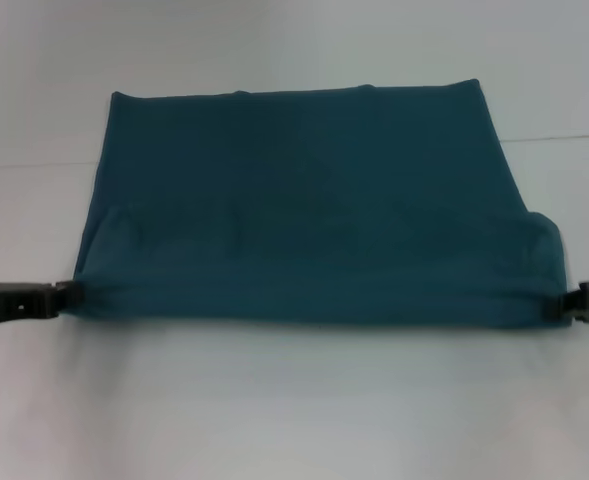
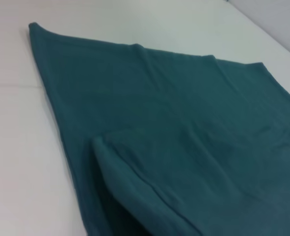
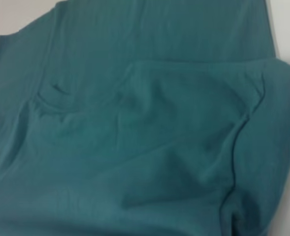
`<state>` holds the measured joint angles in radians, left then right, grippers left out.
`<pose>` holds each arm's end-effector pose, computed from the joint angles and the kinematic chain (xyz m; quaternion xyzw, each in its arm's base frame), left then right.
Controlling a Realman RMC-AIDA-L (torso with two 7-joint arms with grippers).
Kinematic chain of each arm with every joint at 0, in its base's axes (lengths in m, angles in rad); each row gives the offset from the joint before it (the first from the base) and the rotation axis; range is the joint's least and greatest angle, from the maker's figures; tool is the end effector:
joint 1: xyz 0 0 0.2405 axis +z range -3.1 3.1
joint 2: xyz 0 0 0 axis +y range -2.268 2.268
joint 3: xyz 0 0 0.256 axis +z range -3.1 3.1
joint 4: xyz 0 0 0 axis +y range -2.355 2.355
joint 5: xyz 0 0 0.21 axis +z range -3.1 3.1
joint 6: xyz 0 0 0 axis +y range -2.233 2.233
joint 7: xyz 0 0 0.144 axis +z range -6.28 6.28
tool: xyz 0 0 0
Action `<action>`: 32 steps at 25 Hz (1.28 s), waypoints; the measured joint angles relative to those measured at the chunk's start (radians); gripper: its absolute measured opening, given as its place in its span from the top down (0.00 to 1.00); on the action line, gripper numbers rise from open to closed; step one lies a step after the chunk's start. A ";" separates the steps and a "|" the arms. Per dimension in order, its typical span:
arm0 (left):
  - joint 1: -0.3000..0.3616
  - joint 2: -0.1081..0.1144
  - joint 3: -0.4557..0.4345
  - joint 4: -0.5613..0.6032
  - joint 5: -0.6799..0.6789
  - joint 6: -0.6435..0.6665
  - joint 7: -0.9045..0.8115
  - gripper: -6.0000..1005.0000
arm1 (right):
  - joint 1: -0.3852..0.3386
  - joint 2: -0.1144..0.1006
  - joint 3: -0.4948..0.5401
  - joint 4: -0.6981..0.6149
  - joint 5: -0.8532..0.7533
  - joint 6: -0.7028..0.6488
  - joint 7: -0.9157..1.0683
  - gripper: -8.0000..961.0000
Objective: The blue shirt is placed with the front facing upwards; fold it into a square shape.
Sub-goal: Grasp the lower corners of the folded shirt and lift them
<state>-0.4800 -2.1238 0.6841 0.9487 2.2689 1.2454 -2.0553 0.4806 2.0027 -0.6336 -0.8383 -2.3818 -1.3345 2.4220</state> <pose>-0.3023 0.3606 0.0375 -0.8273 -0.4701 -0.1361 0.2757 0.3439 0.3426 0.0646 -0.7176 0.6452 0.1126 0.2367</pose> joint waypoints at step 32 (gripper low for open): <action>0.228 -0.049 -0.160 0.133 0.000 0.420 0.085 0.97 | -0.179 0.032 0.200 -0.068 0.015 -0.357 -0.102 0.91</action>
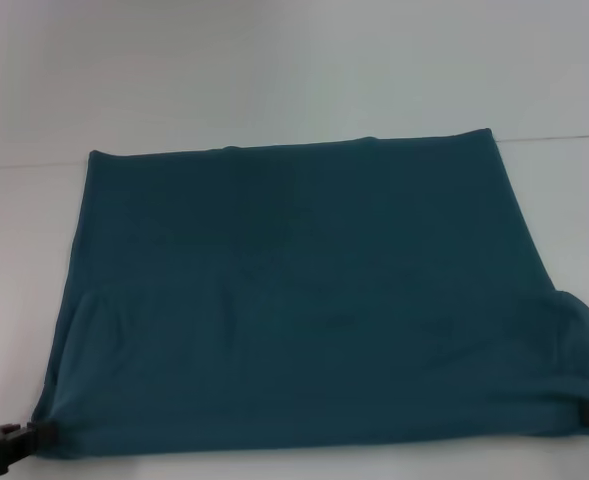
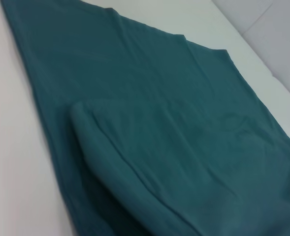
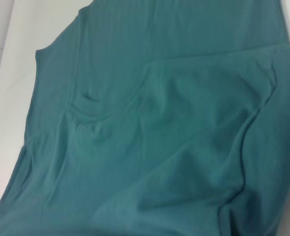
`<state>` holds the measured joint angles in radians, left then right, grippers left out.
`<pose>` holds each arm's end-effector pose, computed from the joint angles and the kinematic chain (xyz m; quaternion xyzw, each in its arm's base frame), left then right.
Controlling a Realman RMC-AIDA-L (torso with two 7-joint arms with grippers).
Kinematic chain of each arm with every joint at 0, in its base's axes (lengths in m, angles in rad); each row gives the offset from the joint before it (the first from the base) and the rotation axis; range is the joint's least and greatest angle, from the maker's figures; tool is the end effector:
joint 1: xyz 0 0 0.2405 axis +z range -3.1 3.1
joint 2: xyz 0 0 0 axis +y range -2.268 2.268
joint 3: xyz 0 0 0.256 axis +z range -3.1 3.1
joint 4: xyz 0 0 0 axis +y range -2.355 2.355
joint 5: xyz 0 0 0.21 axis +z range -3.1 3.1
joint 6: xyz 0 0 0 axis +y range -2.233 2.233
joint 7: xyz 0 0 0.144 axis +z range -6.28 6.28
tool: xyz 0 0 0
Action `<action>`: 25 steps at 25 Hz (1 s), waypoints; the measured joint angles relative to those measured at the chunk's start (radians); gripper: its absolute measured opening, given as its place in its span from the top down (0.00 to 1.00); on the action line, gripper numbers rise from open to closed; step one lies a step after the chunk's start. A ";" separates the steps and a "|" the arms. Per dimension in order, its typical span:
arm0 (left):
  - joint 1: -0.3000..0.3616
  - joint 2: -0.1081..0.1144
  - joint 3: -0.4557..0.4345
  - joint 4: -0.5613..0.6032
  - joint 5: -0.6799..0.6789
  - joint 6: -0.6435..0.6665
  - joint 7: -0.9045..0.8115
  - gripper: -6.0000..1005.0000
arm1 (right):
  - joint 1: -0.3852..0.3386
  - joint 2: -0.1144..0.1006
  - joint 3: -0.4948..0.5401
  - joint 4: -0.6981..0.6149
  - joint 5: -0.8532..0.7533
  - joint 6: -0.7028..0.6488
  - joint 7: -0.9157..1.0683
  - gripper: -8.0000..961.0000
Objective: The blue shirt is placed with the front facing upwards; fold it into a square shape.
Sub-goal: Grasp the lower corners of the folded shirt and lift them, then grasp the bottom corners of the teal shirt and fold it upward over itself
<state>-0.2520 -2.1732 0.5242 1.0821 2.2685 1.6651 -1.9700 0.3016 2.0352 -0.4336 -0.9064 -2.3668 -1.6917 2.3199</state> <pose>-0.3345 0.2516 0.0447 -0.8207 -0.5177 -0.1670 0.1748 0.3670 0.2482 0.0710 -0.6925 0.6894 0.1634 0.1360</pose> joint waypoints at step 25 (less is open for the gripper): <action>-0.059 0.027 -0.076 -0.075 0.006 0.065 -0.008 0.97 | 0.011 -0.023 0.113 0.063 0.044 -0.046 -0.025 0.90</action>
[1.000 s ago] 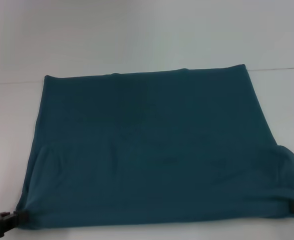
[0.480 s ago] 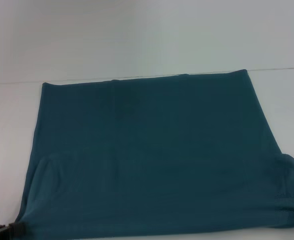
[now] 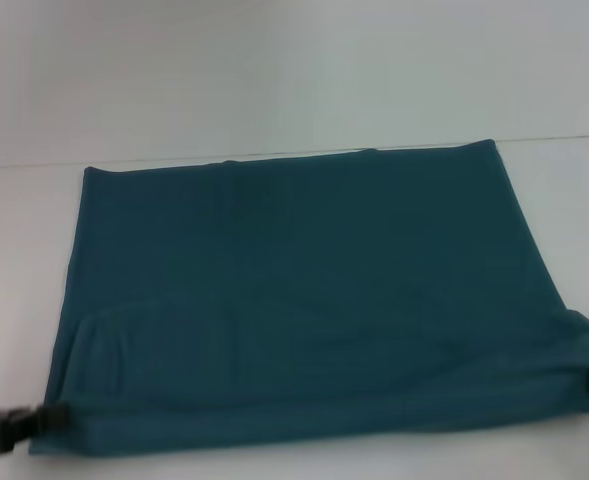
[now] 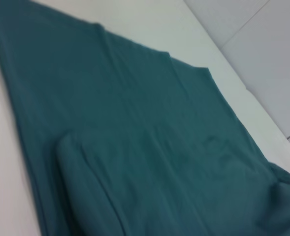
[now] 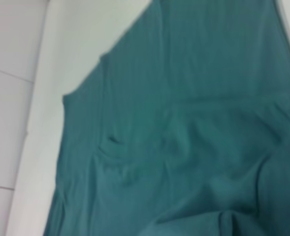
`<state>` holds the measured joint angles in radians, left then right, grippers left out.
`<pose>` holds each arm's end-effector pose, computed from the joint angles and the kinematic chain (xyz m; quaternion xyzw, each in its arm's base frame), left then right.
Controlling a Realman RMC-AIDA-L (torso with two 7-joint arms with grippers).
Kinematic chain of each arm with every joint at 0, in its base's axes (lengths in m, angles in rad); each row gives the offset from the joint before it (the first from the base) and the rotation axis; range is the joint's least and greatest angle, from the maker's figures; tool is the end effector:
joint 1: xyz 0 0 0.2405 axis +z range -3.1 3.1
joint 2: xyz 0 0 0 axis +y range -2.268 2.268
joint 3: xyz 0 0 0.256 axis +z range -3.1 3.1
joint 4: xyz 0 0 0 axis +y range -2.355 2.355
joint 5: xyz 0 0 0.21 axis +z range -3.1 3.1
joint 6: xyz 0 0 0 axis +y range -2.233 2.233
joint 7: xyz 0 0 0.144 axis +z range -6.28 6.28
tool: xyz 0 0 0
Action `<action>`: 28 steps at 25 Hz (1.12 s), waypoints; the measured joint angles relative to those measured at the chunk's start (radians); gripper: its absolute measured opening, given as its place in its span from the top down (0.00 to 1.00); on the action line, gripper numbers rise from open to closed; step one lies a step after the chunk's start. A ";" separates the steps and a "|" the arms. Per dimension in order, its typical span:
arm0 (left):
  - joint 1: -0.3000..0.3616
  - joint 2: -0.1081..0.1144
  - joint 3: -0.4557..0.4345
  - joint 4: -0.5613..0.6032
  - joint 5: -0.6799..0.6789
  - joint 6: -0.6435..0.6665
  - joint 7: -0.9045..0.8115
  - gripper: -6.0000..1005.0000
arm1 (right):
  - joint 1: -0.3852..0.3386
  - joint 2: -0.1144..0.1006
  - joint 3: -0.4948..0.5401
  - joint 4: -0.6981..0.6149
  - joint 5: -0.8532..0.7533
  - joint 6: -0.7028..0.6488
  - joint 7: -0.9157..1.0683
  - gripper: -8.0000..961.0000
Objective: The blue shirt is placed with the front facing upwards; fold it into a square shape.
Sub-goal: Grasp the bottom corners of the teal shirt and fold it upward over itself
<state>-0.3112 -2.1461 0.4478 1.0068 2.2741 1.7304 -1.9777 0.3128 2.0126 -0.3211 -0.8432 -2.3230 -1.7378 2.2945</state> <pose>-0.3286 0.2579 0.0475 -0.8156 -0.5246 -0.1979 0.1432 0.3669 0.2467 0.0814 -0.6761 0.6892 0.2270 0.1281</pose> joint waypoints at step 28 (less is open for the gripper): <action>-0.437 0.111 0.151 -0.379 0.081 -0.785 -0.066 0.97 | 0.340 -0.048 -0.145 0.181 -0.002 0.594 0.066 0.89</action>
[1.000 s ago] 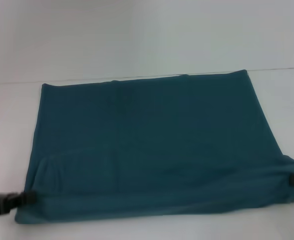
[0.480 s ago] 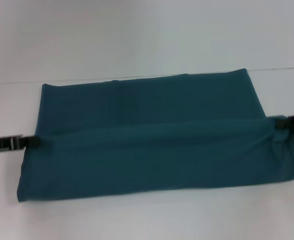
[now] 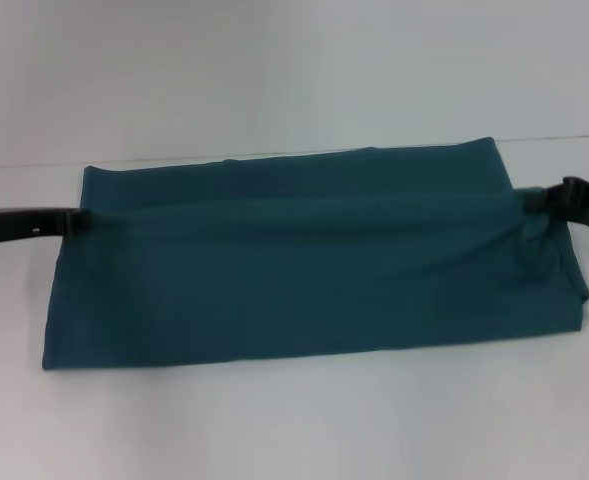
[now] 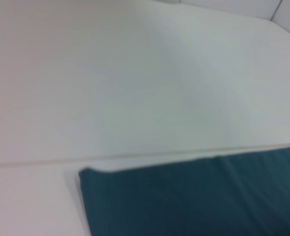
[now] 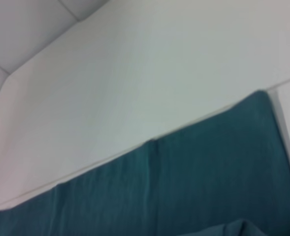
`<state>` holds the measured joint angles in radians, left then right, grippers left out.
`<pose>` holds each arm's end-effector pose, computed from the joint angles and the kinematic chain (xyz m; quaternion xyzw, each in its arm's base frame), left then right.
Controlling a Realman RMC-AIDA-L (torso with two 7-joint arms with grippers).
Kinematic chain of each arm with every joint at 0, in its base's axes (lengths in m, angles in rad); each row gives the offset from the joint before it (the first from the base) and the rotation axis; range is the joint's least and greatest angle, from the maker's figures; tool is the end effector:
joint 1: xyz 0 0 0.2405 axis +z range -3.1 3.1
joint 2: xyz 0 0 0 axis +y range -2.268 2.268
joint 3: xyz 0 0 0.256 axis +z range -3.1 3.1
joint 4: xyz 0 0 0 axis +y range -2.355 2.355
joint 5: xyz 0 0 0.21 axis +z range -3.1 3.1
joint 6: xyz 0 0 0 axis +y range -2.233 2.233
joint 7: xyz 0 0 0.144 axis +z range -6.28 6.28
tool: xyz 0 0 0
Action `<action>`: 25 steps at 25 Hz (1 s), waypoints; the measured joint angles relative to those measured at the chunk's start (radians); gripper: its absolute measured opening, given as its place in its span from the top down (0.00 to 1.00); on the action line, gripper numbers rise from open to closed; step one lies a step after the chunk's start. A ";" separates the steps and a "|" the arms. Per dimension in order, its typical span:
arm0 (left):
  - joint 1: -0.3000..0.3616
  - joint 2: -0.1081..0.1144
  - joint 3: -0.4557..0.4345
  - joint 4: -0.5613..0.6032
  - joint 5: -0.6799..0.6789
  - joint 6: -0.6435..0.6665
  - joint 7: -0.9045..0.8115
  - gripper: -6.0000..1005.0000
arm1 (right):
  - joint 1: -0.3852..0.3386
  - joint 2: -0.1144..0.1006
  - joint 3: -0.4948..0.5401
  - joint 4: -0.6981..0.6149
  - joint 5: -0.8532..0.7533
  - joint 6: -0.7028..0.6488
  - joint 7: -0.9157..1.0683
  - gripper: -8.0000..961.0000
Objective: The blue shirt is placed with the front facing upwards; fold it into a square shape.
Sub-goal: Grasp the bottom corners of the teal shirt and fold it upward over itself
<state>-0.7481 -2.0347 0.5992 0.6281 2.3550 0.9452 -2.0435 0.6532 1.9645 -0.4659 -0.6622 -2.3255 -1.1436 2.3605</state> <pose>-0.2820 0.4365 0.0345 -0.8114 -0.4601 -0.1211 0.3396 0.3192 0.4054 0.0783 -0.6939 0.6245 0.2105 0.2902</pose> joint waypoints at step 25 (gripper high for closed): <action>-0.180 -0.042 0.030 -0.189 -0.051 -0.511 0.227 0.97 | 0.136 0.038 -0.150 0.117 0.008 0.463 -0.011 0.88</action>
<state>-0.9276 -2.0767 0.6292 0.4396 2.3040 0.4343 -1.8168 0.7892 2.0020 -0.6155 -0.5453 -2.3177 -0.6808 2.3499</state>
